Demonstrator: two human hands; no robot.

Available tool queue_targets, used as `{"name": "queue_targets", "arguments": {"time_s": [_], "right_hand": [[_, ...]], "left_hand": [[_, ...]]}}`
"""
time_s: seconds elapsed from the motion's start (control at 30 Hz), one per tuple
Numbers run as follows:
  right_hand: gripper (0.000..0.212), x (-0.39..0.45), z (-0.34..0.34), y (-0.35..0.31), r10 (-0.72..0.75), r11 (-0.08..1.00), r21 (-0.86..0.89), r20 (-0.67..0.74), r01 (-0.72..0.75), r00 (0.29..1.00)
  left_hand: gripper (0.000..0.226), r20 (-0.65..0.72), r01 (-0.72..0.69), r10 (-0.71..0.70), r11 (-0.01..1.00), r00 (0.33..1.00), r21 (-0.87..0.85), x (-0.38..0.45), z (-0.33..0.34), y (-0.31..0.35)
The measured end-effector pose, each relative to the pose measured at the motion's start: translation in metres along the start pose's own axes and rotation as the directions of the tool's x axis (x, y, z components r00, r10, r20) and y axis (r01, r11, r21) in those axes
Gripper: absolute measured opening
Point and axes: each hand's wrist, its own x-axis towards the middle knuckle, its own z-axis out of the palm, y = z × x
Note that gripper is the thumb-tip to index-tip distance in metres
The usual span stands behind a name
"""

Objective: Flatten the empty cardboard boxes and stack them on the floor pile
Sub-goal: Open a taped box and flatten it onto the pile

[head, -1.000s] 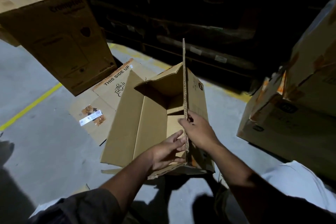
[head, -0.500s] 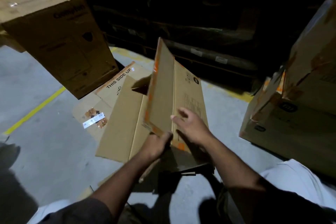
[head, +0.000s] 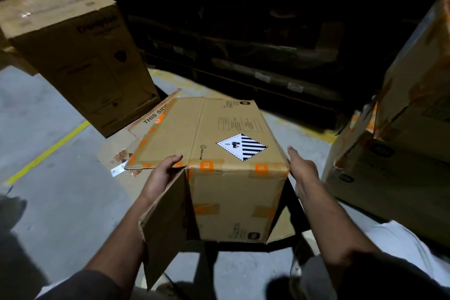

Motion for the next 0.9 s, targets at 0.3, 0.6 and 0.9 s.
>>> {"name": "queue_targets", "arguments": {"time_s": [0.3,0.6,0.9], "right_hand": [[0.045,0.015,-0.002,0.009,0.142,0.779,0.594,0.147,-0.202,0.979],[0.024,0.001,0.006,0.001,-0.166,0.853,0.469,-0.171,0.228,0.971],[0.027,-0.017,0.007,0.014,-0.417,0.879,0.143,-0.23,0.454,0.879]], "left_hand": [[0.032,0.003,0.215,-0.215,0.976,0.977,0.016,-0.002,-0.012,-0.003],[0.135,-0.578,0.366,-0.287,0.93,0.764,0.023,0.005,-0.042,-0.016],[0.075,-0.085,-0.231,0.377,0.714,0.922,0.661,0.005,0.0,-0.033]]}}
